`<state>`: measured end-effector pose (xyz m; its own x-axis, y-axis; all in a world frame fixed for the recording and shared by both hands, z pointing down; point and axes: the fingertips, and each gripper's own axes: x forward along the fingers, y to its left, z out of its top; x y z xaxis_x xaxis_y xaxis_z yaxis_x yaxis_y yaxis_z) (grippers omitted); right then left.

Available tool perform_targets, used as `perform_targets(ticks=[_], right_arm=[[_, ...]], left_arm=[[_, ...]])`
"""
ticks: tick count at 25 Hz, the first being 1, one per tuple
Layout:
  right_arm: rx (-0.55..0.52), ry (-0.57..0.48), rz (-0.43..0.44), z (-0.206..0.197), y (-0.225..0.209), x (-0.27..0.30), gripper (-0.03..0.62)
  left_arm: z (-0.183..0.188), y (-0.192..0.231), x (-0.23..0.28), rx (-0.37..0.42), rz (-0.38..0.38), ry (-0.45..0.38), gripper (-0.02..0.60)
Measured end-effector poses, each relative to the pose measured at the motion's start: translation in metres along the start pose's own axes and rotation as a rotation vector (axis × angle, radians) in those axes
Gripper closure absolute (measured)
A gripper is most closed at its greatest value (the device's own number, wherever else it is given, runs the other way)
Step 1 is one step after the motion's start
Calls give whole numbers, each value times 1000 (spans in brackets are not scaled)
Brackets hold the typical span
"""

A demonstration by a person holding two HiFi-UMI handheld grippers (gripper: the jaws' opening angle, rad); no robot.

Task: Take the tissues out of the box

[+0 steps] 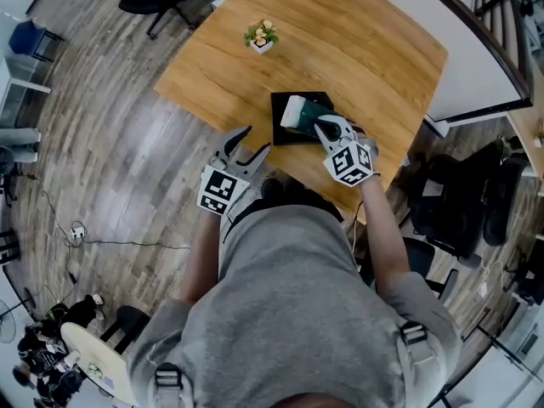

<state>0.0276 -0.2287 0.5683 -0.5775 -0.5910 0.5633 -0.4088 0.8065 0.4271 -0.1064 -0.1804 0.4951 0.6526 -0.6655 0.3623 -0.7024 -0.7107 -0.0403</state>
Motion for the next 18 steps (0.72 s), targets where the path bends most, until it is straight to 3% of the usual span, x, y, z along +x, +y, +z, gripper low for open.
perform_targets(ticks=[18], right_arm=[[25,29,-79,0,1,-4,586]], left_arm=[[-14,18,-15,20,-35,-5,341]])
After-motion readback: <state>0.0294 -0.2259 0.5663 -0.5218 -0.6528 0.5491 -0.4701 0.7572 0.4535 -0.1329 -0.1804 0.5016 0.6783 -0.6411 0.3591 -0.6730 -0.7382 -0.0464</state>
